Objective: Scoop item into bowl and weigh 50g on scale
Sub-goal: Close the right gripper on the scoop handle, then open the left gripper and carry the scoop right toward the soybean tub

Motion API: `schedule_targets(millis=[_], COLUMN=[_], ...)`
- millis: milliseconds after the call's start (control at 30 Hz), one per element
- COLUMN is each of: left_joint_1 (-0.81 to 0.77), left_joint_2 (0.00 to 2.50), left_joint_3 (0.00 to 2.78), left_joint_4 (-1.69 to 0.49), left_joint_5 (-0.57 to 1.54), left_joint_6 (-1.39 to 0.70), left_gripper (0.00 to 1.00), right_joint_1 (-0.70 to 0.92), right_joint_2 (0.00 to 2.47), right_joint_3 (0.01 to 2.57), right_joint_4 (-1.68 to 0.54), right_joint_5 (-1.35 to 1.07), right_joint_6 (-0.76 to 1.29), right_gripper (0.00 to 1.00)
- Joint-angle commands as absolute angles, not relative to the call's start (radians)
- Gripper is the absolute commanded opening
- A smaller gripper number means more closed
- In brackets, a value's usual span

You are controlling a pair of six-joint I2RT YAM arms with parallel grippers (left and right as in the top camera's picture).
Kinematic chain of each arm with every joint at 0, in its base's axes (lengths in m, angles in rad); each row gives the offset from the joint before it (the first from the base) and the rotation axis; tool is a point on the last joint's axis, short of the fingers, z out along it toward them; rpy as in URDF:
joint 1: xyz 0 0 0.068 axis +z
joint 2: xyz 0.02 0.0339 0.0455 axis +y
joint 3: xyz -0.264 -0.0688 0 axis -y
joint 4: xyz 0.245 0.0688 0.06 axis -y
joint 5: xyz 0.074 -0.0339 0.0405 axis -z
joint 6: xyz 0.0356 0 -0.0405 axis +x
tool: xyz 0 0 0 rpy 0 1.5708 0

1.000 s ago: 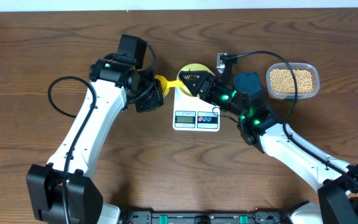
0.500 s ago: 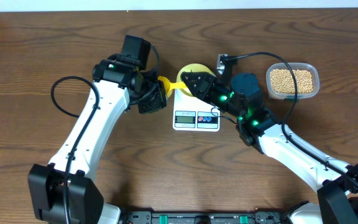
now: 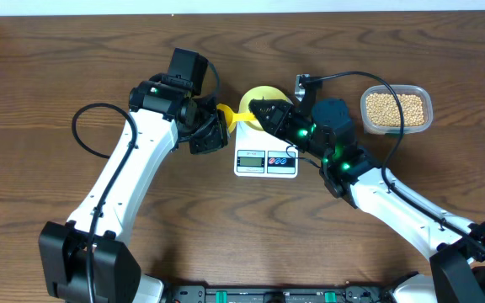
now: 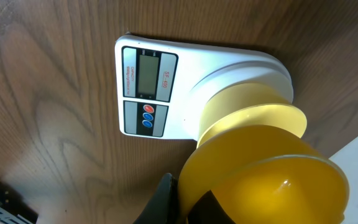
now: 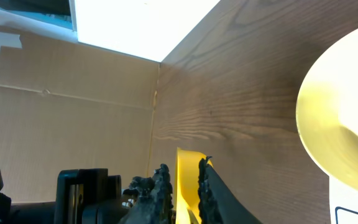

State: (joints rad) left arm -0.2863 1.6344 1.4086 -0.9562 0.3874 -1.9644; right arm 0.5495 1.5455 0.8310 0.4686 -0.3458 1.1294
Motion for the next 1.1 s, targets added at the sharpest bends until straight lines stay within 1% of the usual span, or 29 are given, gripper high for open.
schedule_targets(millis=[0,67,267,367,500,533,567,633,700,733,800,833,867,900,933,1067], left_joint_1=[-0.288,-0.287,-0.287,-0.287,-0.287,-0.287,-0.287,-0.287,-0.287,-0.287,-0.287,-0.287,-0.287,-0.287,-0.287,-0.286], left_joint_2=[1.616,1.616,1.616,1.616,1.616,1.616,1.616,1.616,1.616,1.616,1.616,1.616,1.616,1.616,1.616,1.615], left_joint_3=[1.416,1.416,1.416,1.416,1.416,1.416,1.416,1.416,1.416,1.416,1.416,1.416,1.416,1.416,1.416,1.416], left_joint_4=[-0.959,-0.959,-0.959,-0.959,-0.959,-0.959,-0.959,-0.959,-0.959,-0.959,-0.959,-0.959,-0.959,-0.959,-0.960,-0.958], left_joint_5=[0.385,0.385,0.385,0.385,0.385,0.385,0.385,0.385,0.385,0.385,0.385,0.385,0.385,0.385,0.385,0.386], left_joint_6=[-1.976,-1.976,-1.976,-1.976,-1.976,-1.976,-1.976,-1.976,-1.976,-1.976,-1.976,-1.976,-1.975,-1.970,-1.963,-1.871], left_gripper=[0.08,0.08,0.08,0.08,0.08,0.09,0.23,0.33,0.50,0.54,0.57,0.62,0.71,0.84,0.88,0.88], right_joint_1=[0.558,0.557,0.558,0.558,0.557,0.557,0.558,0.557,0.557,0.557,0.557,0.556,0.554,0.550,0.546,0.517], right_joint_2=[1.545,1.545,1.545,1.545,1.545,1.545,1.545,1.545,1.545,1.545,1.545,1.545,1.545,1.545,1.545,1.545], right_joint_3=[0.848,0.848,0.848,0.848,0.848,0.848,0.848,0.848,0.848,0.848,0.848,0.848,0.848,0.848,0.848,0.848], right_joint_4=[0.467,0.467,0.466,0.462,0.459,0.459,0.459,0.456,0.456,0.456,0.456,0.456,0.456,0.456,0.456,0.456], right_joint_5=[-0.339,-0.339,-0.343,-0.343,-0.343,-0.343,-0.344,-0.346,-0.345,-0.343,-0.342,-0.342,-0.342,-0.342,-0.343,-0.352], right_joint_6=[1.110,1.110,1.110,1.109,1.108,1.103,1.102,1.102,1.102,1.102,1.094,1.090,1.090,1.086,1.082,1.030], right_gripper=[0.12,0.09,0.06,0.01,0.01,0.01,0.01,0.01,0.01,0.01,0.01,0.01,0.01,0.01,0.01,0.01])
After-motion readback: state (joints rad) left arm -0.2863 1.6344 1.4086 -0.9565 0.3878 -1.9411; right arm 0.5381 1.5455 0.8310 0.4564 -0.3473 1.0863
